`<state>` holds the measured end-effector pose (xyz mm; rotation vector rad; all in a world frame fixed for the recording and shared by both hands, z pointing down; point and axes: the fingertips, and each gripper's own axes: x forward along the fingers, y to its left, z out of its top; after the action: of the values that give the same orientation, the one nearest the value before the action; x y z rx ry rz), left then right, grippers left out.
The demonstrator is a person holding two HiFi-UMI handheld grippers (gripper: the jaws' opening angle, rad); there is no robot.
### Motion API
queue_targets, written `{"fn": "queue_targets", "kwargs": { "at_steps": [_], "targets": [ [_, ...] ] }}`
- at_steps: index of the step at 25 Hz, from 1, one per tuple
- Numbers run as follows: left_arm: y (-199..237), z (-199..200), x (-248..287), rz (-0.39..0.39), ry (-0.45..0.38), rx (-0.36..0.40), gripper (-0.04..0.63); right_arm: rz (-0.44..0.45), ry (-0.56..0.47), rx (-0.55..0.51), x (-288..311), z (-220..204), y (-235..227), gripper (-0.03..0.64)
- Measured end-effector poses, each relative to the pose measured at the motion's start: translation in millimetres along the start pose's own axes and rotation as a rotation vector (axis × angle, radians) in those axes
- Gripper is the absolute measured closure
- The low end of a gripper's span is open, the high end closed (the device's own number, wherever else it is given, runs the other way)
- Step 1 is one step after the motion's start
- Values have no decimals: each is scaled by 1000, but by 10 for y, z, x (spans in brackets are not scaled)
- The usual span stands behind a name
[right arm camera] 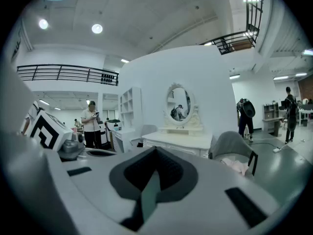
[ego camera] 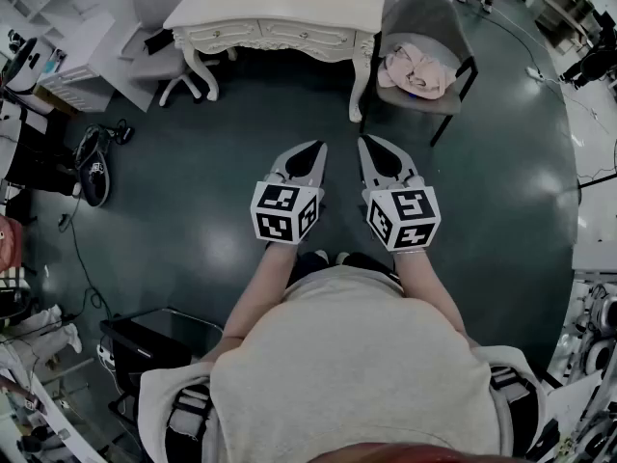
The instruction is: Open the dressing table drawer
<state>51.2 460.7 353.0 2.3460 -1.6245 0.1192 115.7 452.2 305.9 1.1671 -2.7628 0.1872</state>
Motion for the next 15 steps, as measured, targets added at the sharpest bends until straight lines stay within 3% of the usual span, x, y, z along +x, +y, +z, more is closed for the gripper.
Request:
{"fn": "queue_targets", "kwargs": {
  "at_steps": [15],
  "targets": [
    [-4, 30, 168, 29, -17, 1, 586, 20, -9, 0, 2, -1, -248, 617]
  ]
}}
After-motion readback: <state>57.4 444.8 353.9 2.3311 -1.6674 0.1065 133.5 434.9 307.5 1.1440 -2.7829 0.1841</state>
